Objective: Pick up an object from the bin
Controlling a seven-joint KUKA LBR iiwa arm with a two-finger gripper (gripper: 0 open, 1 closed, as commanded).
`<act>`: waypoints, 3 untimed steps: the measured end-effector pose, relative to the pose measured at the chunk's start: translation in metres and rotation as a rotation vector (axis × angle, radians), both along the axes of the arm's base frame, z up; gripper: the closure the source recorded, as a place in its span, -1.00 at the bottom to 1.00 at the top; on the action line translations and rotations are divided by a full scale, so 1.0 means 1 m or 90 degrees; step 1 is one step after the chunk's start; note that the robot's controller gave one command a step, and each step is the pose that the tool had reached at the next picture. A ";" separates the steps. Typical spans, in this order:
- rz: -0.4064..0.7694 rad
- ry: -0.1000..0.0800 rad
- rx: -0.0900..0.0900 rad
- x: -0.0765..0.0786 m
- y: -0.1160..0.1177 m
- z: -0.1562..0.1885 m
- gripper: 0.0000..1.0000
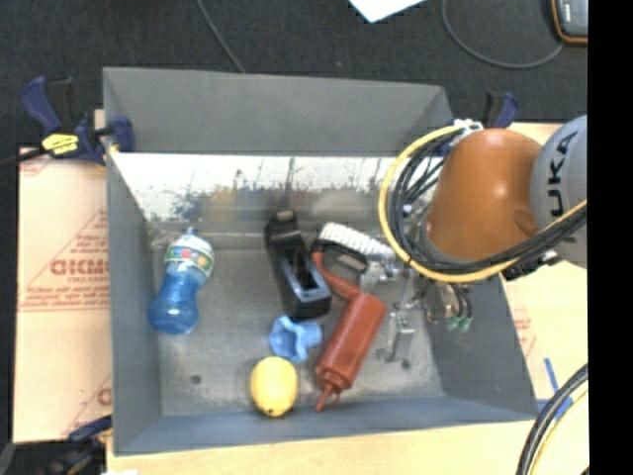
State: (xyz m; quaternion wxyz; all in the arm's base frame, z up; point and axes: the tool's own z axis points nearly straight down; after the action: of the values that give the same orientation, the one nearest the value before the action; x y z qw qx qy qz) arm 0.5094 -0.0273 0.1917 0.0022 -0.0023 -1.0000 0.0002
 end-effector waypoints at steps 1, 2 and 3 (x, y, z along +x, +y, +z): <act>0.001 -0.004 0.000 0.002 0.000 0.003 -1.00; 0.304 -0.001 0.001 -0.023 0.021 -0.056 -1.00; 0.265 -0.004 0.000 -0.029 0.037 -0.084 -1.00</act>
Offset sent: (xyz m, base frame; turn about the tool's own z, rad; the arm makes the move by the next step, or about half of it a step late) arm -0.0227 0.0203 -0.0542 -0.4773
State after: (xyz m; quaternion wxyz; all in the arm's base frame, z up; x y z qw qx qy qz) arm 0.4801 0.0093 0.1073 -0.0013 0.2041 -0.9790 0.0006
